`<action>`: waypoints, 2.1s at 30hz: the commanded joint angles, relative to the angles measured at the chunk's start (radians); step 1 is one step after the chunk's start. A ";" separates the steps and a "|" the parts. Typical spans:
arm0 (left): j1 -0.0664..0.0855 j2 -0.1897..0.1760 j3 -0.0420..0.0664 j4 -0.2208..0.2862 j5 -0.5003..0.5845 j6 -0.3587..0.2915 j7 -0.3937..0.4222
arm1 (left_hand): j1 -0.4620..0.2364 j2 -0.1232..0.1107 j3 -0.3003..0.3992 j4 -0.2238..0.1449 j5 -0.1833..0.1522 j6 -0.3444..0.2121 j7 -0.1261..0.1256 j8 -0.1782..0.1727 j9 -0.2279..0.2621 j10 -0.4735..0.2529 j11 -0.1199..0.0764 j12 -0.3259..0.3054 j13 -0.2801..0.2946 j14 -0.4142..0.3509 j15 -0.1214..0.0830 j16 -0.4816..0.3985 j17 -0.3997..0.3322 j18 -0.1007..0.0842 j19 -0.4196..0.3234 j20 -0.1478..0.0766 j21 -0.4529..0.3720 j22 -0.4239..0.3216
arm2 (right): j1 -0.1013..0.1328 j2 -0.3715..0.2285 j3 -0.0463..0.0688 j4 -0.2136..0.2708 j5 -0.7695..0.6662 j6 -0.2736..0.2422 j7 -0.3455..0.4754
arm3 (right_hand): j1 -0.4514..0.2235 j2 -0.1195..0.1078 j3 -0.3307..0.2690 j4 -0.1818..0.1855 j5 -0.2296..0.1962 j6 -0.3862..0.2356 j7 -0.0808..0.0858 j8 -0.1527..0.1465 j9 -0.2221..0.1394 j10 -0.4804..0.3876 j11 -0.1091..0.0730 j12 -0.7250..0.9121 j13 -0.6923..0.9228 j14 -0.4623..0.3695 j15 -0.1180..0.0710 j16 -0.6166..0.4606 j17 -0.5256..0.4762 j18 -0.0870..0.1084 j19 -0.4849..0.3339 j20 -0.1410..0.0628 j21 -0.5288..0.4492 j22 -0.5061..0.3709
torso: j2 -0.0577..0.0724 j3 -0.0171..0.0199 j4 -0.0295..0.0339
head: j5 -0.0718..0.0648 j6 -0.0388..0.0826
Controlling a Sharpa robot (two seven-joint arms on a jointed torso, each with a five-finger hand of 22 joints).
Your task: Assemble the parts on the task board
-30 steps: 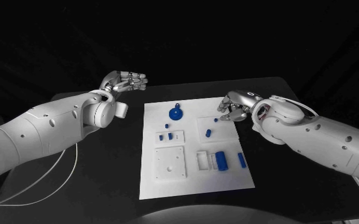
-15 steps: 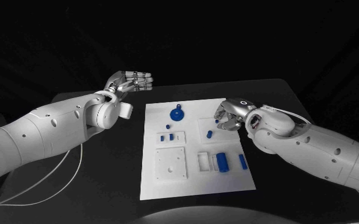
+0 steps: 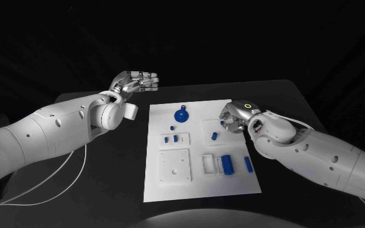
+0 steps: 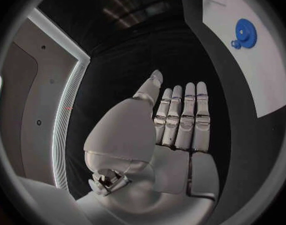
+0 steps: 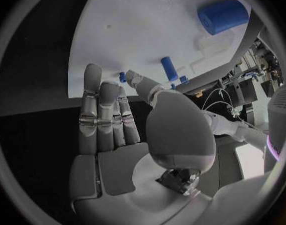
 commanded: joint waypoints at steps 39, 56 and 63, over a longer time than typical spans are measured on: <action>0.002 0.003 0.001 -0.006 -0.011 0.035 -0.011 | 0.002 0.018 -0.009 0.002 -0.005 -0.004 0.002 -0.001 0.000 -0.010 0.002 -0.001 0.000 -0.005 0.005 -0.001 0.000 0.013 0.005 0.001 0.001 -0.002 | -0.009 0.039 -0.031 -0.027 -0.077 0.001 -0.041 | 0.003 0.086 0.156 -0.059 -0.023 0.132 -0.034 -0.001 0.024 0.152 -0.044 0.000 0.004 0.019 -0.036 -0.014 0.020 -0.005 0.020 -0.034 0.043 0.083 | -0.001 -0.0001 -0.0007 | 0.006 -0.014; 0.002 0.009 0.001 -0.037 -0.014 0.035 -0.012 | 0.005 0.020 -0.010 0.002 -0.005 -0.003 0.002 -0.001 0.000 -0.011 0.003 -0.001 0.000 -0.006 0.006 -0.001 0.000 0.014 0.005 0.002 0.001 -0.002 | 0.004 0.002 0.038 0.056 -0.043 -0.028 -0.019 | 0.011 0.083 0.147 -0.048 -0.028 0.138 -0.037 -0.001 0.028 0.160 -0.048 -0.001 0.003 0.023 -0.041 -0.022 0.024 -0.010 0.024 -0.040 0.035 0.088 | -0.001 -0.0005 -0.0018 | 0.014 -0.017; 0.001 0.012 0.001 -0.042 -0.015 0.037 -0.012 | 0.006 0.020 -0.011 0.002 -0.006 -0.002 0.002 -0.001 0.000 -0.012 0.003 -0.001 0.000 -0.007 0.006 -0.001 0.000 0.014 0.005 0.002 0.001 -0.002 | 0.012 -0.015 0.084 0.122 0.000 -0.040 0.004 | 0.015 0.082 0.145 -0.043 -0.027 0.137 -0.036 -0.002 0.028 0.159 -0.047 -0.001 0.003 0.024 -0.042 -0.026 0.025 -0.010 0.025 -0.041 0.030 0.089 | -0.002 -0.0016 -0.0015 | 0.016 -0.019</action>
